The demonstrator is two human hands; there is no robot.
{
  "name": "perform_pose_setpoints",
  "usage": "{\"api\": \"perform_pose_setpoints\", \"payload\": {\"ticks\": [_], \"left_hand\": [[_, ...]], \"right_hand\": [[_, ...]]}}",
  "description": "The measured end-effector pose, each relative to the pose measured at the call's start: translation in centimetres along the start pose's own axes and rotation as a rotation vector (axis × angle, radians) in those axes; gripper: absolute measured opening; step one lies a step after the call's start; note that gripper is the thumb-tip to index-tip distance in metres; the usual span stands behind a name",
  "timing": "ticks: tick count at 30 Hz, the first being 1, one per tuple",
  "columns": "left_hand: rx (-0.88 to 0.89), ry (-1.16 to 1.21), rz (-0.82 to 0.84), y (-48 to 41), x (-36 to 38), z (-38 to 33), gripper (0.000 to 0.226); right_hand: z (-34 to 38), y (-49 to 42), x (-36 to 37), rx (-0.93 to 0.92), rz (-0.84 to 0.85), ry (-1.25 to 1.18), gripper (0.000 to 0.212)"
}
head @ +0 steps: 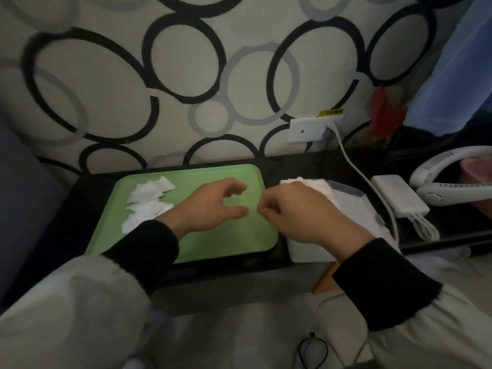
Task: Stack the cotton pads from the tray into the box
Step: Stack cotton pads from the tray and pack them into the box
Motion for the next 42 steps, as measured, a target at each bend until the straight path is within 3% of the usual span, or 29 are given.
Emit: {"api": "perform_pose_setpoints", "payload": {"ticks": [4,10,15,18,24,27,31,37,42], "left_hand": [[-0.252,0.086,-0.199,3.7,-1.3,7.3,0.017],[-0.51,-0.032,-0.292,7.3,-3.0,13.8,0.025],[-0.52,-0.087,-0.28,8.4,-3.5,16.2,0.027],[-0.529,-0.09,-0.227,8.2,-3.1,17.0,0.049],[-0.564,0.021,-0.198,7.1,-2.6,17.4,0.075],[-0.566,0.079,-0.169,6.8,-2.4,17.2,0.08],[-0.555,0.078,-0.117,6.8,-2.6,17.4,0.074],[-0.505,0.274,-0.119,8.3,-2.9,17.4,0.069],[-0.539,0.428,-0.127,9.3,-2.7,17.6,0.057]], "right_hand": [[2.6,-3.1,4.1,0.01,0.1,-0.293,0.015],[4.7,-7.9,9.2,0.066,0.125,-0.427,0.016],[6.0,-10.5,12.3,0.154,0.191,-0.236,0.046],[6.8,-11.5,13.3,0.197,0.214,-0.134,0.059],[7.7,-12.8,13.7,0.207,0.268,-0.188,0.041],[7.9,-12.9,13.4,0.202,0.279,-0.265,0.043],[7.0,-12.9,13.0,0.225,0.245,-0.45,0.042],[6.2,-12.4,12.0,0.223,0.222,-0.704,0.009],[6.6,-11.3,11.5,0.242,0.252,-0.927,0.012]]}}
Point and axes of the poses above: each hand's wrist, its own y-axis away from the middle knuckle, its own x-axis out of the palm, z = x × y, the point moved 2 cm from there along -y, towards the middle knuckle, and after that the axes turned 12 degrees about -y, right-handed, at the moved point
